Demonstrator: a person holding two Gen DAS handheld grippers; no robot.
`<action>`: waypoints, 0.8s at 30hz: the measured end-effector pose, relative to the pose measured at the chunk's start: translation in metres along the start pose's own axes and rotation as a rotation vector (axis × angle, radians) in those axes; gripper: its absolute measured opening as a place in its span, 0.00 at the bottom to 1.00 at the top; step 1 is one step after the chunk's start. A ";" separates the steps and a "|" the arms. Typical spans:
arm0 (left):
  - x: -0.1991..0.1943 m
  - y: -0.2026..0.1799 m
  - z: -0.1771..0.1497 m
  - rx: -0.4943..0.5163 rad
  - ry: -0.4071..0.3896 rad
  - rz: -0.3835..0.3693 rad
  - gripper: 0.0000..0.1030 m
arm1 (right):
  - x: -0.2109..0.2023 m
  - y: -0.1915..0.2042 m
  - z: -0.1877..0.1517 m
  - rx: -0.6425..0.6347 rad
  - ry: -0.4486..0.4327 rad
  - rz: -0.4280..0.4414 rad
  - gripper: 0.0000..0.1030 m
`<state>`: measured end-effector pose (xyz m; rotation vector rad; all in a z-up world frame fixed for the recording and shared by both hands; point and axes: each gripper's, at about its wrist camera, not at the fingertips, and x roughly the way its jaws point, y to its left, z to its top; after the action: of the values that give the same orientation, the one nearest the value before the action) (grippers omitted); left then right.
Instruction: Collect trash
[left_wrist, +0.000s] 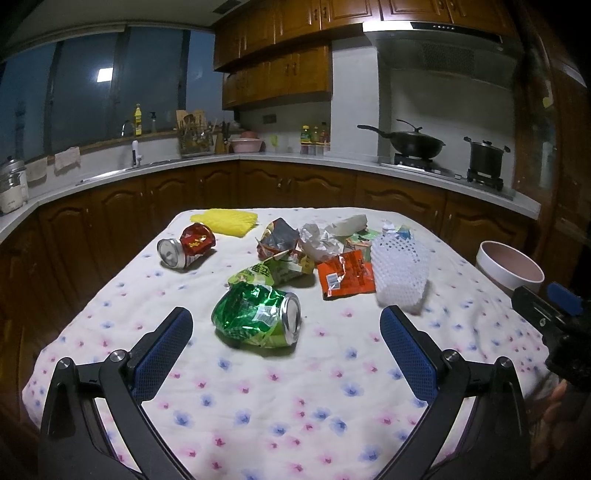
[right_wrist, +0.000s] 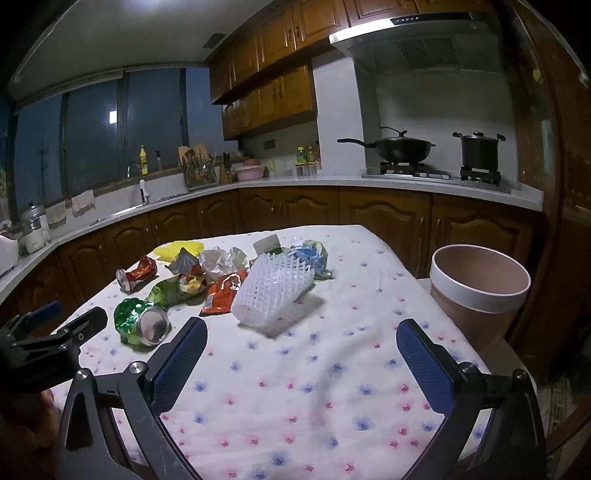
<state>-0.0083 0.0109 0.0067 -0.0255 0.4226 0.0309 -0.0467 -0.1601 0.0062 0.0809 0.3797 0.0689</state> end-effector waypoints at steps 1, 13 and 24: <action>0.000 0.000 0.000 0.000 0.001 0.000 1.00 | 0.000 0.001 0.000 -0.001 0.000 0.001 1.00; 0.002 0.003 0.000 -0.005 0.005 0.007 1.00 | -0.001 0.003 0.004 -0.007 0.000 0.008 1.00; 0.003 0.004 -0.001 -0.003 0.004 0.009 1.00 | -0.001 0.003 0.003 -0.006 -0.002 0.008 1.00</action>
<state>-0.0058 0.0154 0.0046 -0.0266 0.4270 0.0406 -0.0462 -0.1569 0.0098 0.0764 0.3773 0.0776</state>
